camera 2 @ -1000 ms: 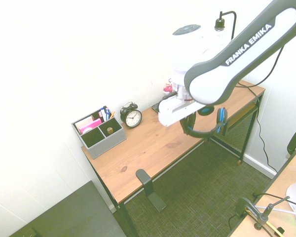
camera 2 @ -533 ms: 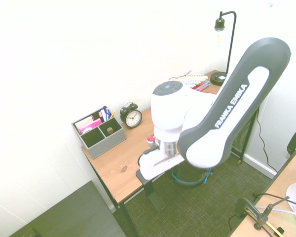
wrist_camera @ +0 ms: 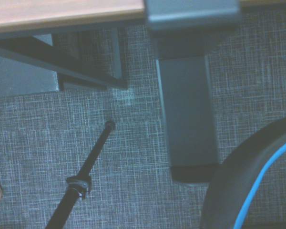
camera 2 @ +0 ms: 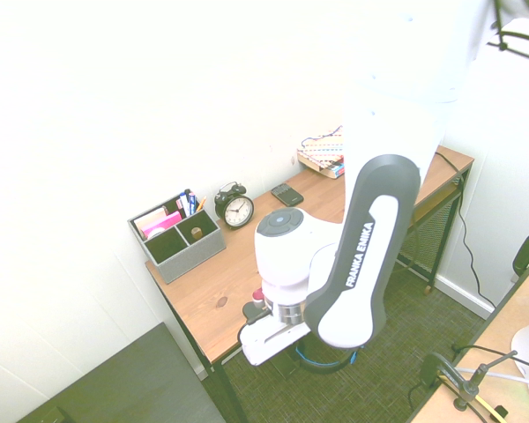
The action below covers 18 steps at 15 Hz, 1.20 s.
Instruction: Hang the headphone
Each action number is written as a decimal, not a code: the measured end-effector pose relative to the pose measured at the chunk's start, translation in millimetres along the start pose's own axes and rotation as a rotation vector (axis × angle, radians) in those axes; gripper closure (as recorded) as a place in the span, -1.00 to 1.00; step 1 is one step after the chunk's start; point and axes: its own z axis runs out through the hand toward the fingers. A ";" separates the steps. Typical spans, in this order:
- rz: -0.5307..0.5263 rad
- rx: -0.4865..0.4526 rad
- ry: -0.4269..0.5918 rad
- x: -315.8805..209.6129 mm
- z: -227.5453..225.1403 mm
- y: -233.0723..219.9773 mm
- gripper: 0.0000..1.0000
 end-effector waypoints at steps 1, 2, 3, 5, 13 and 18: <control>0.003 0.002 -0.003 -3.7 7.4 -9.9 1.00; 0.008 0.004 -0.004 -5.0 13.4 -19.5 1.00; 0.012 0.002 -0.002 -3.5 18.9 -27.7 1.00; 0.025 -0.002 0.003 5.0 31.4 -41.0 1.00; 0.026 -0.060 0.004 6.8 71.3 -58.0 -1.00; 0.024 -0.065 0.003 7.3 71.7 -57.4 -1.00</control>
